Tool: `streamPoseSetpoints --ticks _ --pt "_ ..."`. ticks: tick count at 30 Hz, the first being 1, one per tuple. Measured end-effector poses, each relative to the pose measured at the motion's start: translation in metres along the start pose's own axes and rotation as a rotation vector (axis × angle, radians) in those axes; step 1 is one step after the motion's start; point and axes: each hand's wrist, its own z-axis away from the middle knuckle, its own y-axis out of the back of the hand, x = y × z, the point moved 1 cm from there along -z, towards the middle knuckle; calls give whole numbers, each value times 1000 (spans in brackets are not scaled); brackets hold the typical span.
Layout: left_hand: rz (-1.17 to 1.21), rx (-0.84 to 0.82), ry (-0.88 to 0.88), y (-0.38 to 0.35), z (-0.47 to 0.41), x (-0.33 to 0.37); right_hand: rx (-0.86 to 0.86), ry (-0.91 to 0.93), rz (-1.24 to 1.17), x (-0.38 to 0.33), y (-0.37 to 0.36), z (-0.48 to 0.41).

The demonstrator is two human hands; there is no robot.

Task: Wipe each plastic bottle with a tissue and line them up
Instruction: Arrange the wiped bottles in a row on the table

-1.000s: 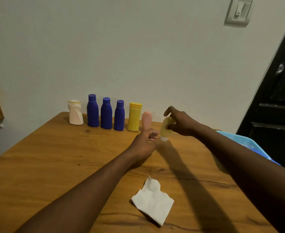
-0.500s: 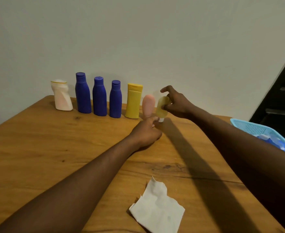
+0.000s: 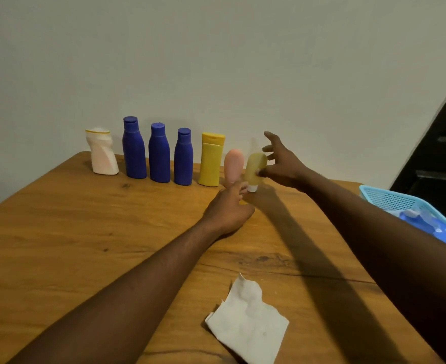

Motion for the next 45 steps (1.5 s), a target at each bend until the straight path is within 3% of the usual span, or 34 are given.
streamPoseSetpoints --ticks 7,14,19,23,30,33,36,39,45 --pt "298 149 86 20 41 5 109 34 -39 -20 21 67" --pt "309 111 116 36 130 23 -326 -51 15 -48 -4 172" --pt "125 -25 57 37 187 38 -451 -63 153 -70 -15 221" --pt "-36 -99 -29 37 213 41 -328 -16 197 -79 -28 247" --pt "-65 -11 -94 27 230 49 -43 103 87 -84 -39 283" --pt "96 54 -2 18 232 64 64 22 -80 -80 -29 294" --pt "293 103 79 2 234 86 155 -125 -400 -75 -10 314" --pt "419 95 117 -20 234 110 187 -151 -652 -68 11 344" --pt "645 -74 216 -72 262 153 271 -163 -673 -39 47 413"
